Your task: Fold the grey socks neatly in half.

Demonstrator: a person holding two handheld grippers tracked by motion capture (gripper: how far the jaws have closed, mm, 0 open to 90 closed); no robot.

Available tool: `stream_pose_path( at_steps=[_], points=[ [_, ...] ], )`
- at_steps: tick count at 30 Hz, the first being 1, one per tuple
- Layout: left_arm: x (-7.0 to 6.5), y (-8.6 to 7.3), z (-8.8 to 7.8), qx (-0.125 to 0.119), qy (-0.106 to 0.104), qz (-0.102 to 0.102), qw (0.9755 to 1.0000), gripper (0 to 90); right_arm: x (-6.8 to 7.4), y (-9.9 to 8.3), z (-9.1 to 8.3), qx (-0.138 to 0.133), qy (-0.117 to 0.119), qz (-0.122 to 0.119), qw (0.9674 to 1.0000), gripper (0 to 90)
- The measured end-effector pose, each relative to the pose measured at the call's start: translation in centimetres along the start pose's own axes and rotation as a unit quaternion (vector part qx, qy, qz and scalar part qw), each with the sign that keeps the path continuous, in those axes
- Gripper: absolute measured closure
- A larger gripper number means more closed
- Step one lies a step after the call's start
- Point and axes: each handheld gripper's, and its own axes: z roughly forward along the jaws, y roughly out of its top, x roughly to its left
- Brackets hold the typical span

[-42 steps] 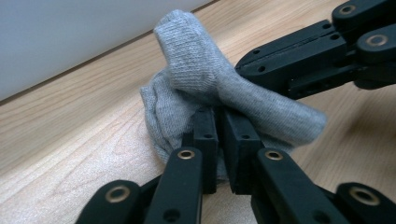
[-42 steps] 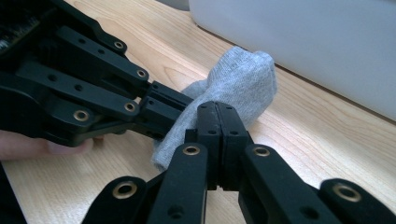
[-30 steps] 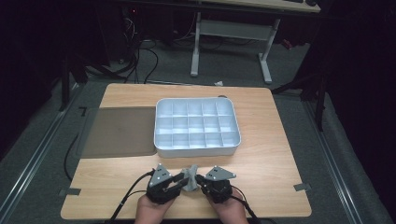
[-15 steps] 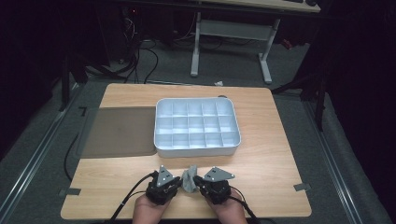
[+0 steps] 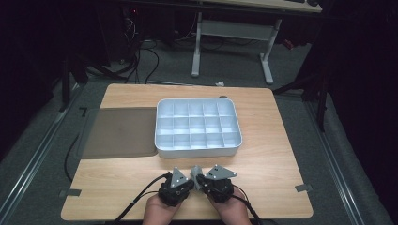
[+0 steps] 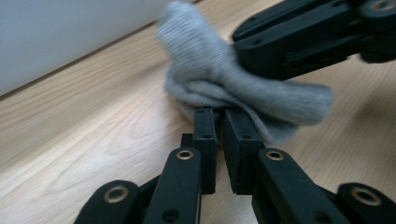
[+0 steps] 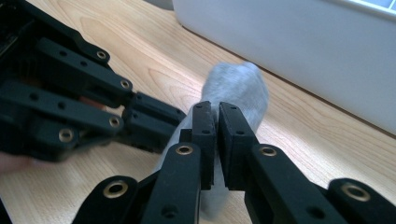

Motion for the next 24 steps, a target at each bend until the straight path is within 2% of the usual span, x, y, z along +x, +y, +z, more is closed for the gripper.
stream_pose_path(
  at_steps=[4, 8, 14, 19, 24],
  points=[
    [-0.6, 0.3, 0.9, 0.003, -0.018, 0.005, 0.9998, 86.3, -0.5, -0.2, -0.1, 0.005, -0.010, 0.008, 0.9999, 87.2],
    [-1.0, 0.3, 1.1, 0.011, -0.020, 0.026, 0.9994, 87.2, -0.6, -0.6, 0.0, 0.015, -0.007, 0.000, 0.9999, 90.0],
    [-0.2, -0.6, -0.1, 0.011, -0.031, 0.017, 0.9993, 83.3, -0.6, -1.7, 0.8, 0.004, -0.006, 0.001, 1.0000, 90.0],
    [0.6, -0.8, -1.6, -0.013, -0.028, -0.002, 0.9995, 79.9, -0.2, -1.9, 1.0, -0.002, -0.011, -0.012, 0.9999, 90.0],
    [0.7, -0.1, -2.9, -0.061, -0.012, -0.005, 0.9981, 84.0, -0.1, -2.0, 1.0, -0.007, -0.012, -0.011, 0.9998, 90.0]
  ],
)
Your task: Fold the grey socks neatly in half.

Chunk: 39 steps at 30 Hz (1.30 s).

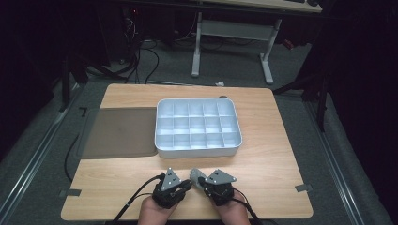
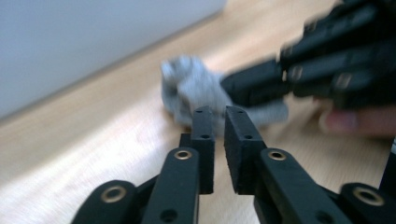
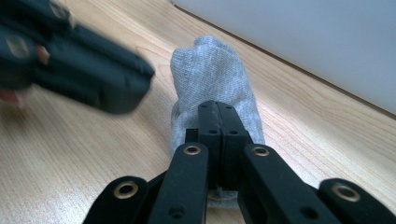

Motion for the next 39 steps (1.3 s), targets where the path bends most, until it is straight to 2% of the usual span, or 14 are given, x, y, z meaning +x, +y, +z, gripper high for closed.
stream_pose_path(
  at_steps=[3, 8, 11, 15, 17, 24, 28, 30, 33, 39],
  points=[
    [-0.4, 0.7, -0.2, -0.033, 0.005, 0.000, 0.9995, 86.3, 0.1, -0.1, 0.0, -0.005, 0.000, -0.002, 1.0000, 90.0],
    [-0.6, 1.1, 0.4, -0.057, 0.009, -0.002, 0.9984, 87.0, 0.5, -0.1, 0.2, -0.010, 0.007, -0.003, 0.9999, 90.0],
    [-0.1, 0.7, 1.0, -0.047, 0.017, -0.006, 0.9988, 87.0, 0.9, 0.0, 0.3, -0.010, 0.013, -0.004, 0.9999, 90.0],
    [0.6, -0.3, 1.5, -0.021, 0.027, -0.012, 0.9993, 87.9, 1.3, 0.0, 0.4, -0.013, 0.014, -0.007, 0.9998, 90.0],
    [0.9, -0.6, 1.6, -0.019, 0.026, -0.018, 0.9993, 89.0, 1.3, 0.0, 0.4, -0.015, 0.014, -0.006, 0.9998, 90.0],
    [1.0, -0.7, 1.6, -0.016, 0.024, -0.012, 0.9995, 90.0, 1.4, 0.1, 0.3, -0.014, 0.014, -0.010, 0.9998, 89.6],
    [1.1, -0.8, 1.6, -0.016, 0.024, -0.010, 0.9995, 90.0, 1.4, 0.6, -0.7, -0.021, 0.018, -0.012, 0.9995, 79.8],
    [1.2, -0.8, 1.6, -0.014, 0.024, -0.012, 0.9995, 90.0, 1.3, 0.6, -1.4, -0.031, 0.021, -0.005, 0.9993, 76.7],
    [1.2, -0.8, 1.6, -0.013, 0.021, -0.012, 0.9996, 90.0, 1.0, 0.3, -1.6, -0.025, 0.028, 0.006, 0.9993, 64.8],
    [1.3, -0.8, 1.7, -0.012, 0.021, -0.012, 0.9996, 89.9, 0.4, 0.3, -1.4, -0.026, 0.031, 0.031, 0.9987, 59.3]
  ],
)
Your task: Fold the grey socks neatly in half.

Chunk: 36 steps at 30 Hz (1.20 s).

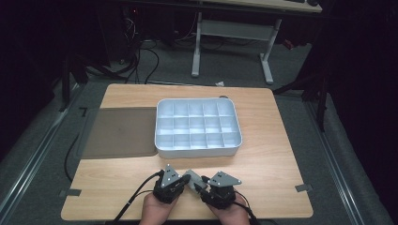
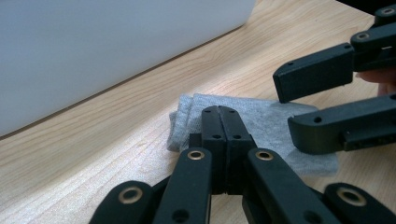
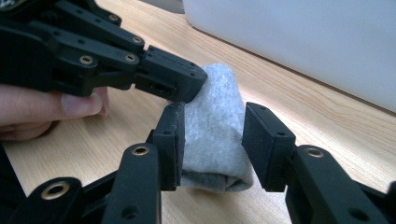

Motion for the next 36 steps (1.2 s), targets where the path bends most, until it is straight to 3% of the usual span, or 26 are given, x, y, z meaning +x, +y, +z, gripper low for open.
stream_pose_path(
  at_steps=[5, 8, 13, 19, 27, 32, 36],
  points=[
    [0.0, -0.1, 0.3, 0.018, 0.002, 0.001, 0.9998, 87.9, -0.4, -0.3, 0.9, 0.034, 0.009, 0.017, 0.9992, 52.7],
    [-0.1, -0.1, 0.2, 0.016, 0.000, 0.001, 0.9999, 86.6, -0.4, -0.8, 1.0, 0.035, 0.007, 0.018, 0.9992, 58.0],
    [-0.1, 0.3, -0.3, -0.008, -0.009, 0.004, 0.9999, 83.4, -0.6, -0.7, 1.1, 0.036, 0.022, 0.025, 0.9988, 65.9],
    [-0.1, 0.5, -0.7, -0.017, -0.005, 0.015, 0.9997, 82.8, -0.4, -0.7, 1.3, 0.037, 0.046, 0.031, 0.9978, 66.7],
    [-0.3, 0.4, -0.8, -0.014, 0.000, 0.018, 0.9997, 81.4, -0.2, -0.4, 1.3, 0.047, 0.044, 0.019, 0.9977, 65.4],
    [-0.2, 0.0, -1.1, -0.009, -0.002, 0.010, 0.9999, 77.3, -0.4, 0.0, 1.3, 0.067, 0.049, 0.015, 0.9964, 63.7],
    [0.5, -0.2, -2.5, -0.012, 0.006, -0.008, 0.9999, 69.5, -0.5, 0.2, 1.3, 0.077, 0.051, 0.012, 0.9956, 63.2]
  ],
)
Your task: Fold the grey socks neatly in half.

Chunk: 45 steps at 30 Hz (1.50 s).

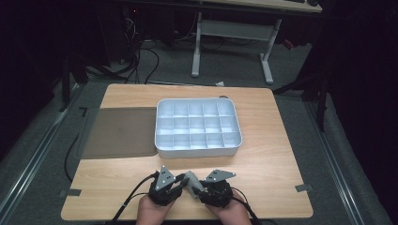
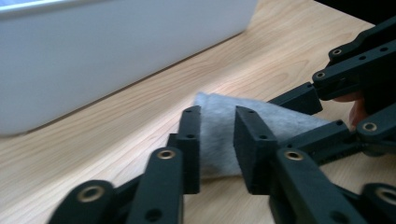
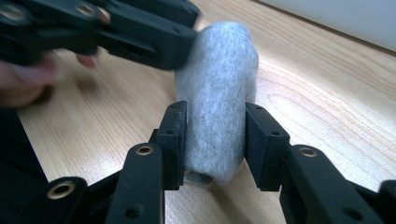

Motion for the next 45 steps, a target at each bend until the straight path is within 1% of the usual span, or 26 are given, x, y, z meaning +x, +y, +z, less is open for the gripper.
stream_pose_path(
  at_steps=[2, 4, 6, 7, 8, 10, 11, 12, 13, 14, 17, 18, 19, 21, 22, 24, 26, 30, 31, 34, 36, 37, 38, 42, 44, 45],
  points=[
    [0.5, -0.3, -1.6, -0.006, 0.009, -0.001, 0.9999, 66.9, -0.1, 0.2, 0.0, 0.011, 0.002, -0.002, 0.9999, 63.4],
    [1.4, -0.9, -3.1, -0.008, 0.025, -0.001, 0.9996, 65.6, -0.1, 0.5, 0.0, 0.020, 0.003, -0.009, 0.9997, 63.9],
    [2.8, -1.6, -4.3, -0.006, 0.041, -0.013, 0.9991, 65.1, -0.2, 0.8, 0.0, 0.031, 0.005, -0.011, 0.9994, 64.0],
    [3.3, -1.8, -4.6, -0.006, 0.046, -0.020, 0.9987, 64.8, -0.2, 1.0, 0.0, 0.038, 0.003, -0.016, 0.9991, 64.1],
    [4.1, -2.0, -4.9, -0.003, 0.055, -0.027, 0.9981, 64.1, -0.1, 1.2, 0.0, 0.043, 0.004, -0.018, 0.9989, 64.2],
    [5.0, -2.3, -5.0, 0.007, 0.076, -0.023, 0.9968, 61.4, -0.2, 1.6, 0.1, 0.056, 0.006, -0.022, 0.9981, 64.3],
    [5.6, -2.5, -5.1, 0.012, 0.099, -0.016, 0.9949, 60.4, -0.3, 1.8, 0.2, 0.061, 0.007, -0.024, 0.9978, 64.3],
    [5.8, -2.5, -5.2, 0.012, 0.103, -0.017, 0.9945, 58.7, -0.5, 2.1, 0.2, 0.073, 0.010, -0.025, 0.9969, 64.3],
    [6.1, -2.6, -5.3, 0.012, 0.107, -0.017, 0.9941, 57.2, -0.5, 2.3, 0.3, 0.079, 0.010, -0.029, 0.9964, 64.3],
    [6.3, -2.6, -5.5, 0.010, 0.111, -0.015, 0.9936, 56.2, -0.6, 2.5, 0.3, 0.085, 0.011, -0.033, 0.9958, 64.2],
    [6.8, -3.0, -5.9, 0.008, 0.127, -0.006, 0.9918, 52.8, -0.8, 3.1, 0.5, 0.106, 0.016, -0.034, 0.9936, 64.1],
    [7.1, -3.3, -6.0, 0.012, 0.129, -0.006, 0.9915, 51.4, -0.8, 3.2, 0.5, 0.110, 0.016, -0.034, 0.9932, 63.8],
    [7.2, -3.4, -6.0, 0.013, 0.129, -0.007, 0.9916, 49.9, -0.8, 3.3, 0.6, 0.118, 0.018, -0.036, 0.9922, 63.1],
    [7.3, -3.5, -6.1, 0.015, 0.131, -0.006, 0.9913, 49.2, -0.8, 3.4, 0.7, 0.126, 0.019, -0.041, 0.9910, 62.7],
    [7.3, -3.5, -6.1, 0.011, 0.134, -0.007, 0.9909, 49.0, -0.9, 3.5, 0.8, 0.129, 0.021, -0.043, 0.9904, 62.7],
    [7.2, -3.5, -6.2, 0.005, 0.132, -0.010, 0.9911, 48.8, -0.9, 3.8, 0.8, 0.140, 0.022, -0.040, 0.9891, 62.7],
    [7.0, -3.6, -6.2, 0.004, 0.134, -0.009, 0.9909, 48.7, -0.8, 4.0, 0.8, 0.150, 0.020, -0.044, 0.9874, 62.7],
    [7.0, -3.6, -6.2, 0.001, 0.135, -0.009, 0.9907, 48.5, -0.7, 4.3, 1.0, 0.164, 0.020, -0.049, 0.9851, 62.6],
    [7.1, -3.6, -6.3, 0.002, 0.135, -0.009, 0.9908, 48.5, -0.8, 4.4, 1.1, 0.166, 0.021, -0.057, 0.9843, 62.6],
    [7.2, -3.6, -6.3, 0.002, 0.133, -0.011, 0.9910, 48.3, -0.6, 4.6, 1.2, 0.177, 0.019, -0.065, 0.9819, 63.2],
    [7.2, -3.7, -6.3, 0.000, 0.133, -0.015, 0.9909, 47.9, -0.6, 4.7, 1.3, 0.181, 0.020, -0.069, 0.9810, 64.1],
    [7.2, -3.7, -6.3, 0.002, 0.132, -0.015, 0.9911, 47.6, -0.7, 4.8, 1.4, 0.183, 0.022, -0.064, 0.9807, 64.9],
    [7.3, -3.7, -6.4, 0.002, 0.131, -0.016, 0.9912, 47.6, -0.7, 4.8, 1.4, 0.184, 0.024, -0.065, 0.9805, 65.4],
    [7.1, -3.6, -6.4, 0.000, 0.126, -0.018, 0.9919, 46.9, -0.4, 5.1, 1.4, 0.191, 0.022, -0.080, 0.9780, 69.4],
    [7.0, -3.6, -6.4, 0.002, 0.121, -0.018, 0.9924, 46.3, -0.3, 5.1, 1.4, 0.191, 0.021, -0.084, 0.9779, 70.6],
    [7.0, -3.5, -6.4, 0.003, 0.121, -0.016, 0.9925, 45.2, -0.3, 5.0, 1.4, 0.187, 0.021, -0.094, 0.9776, 71.2]
  ],
)
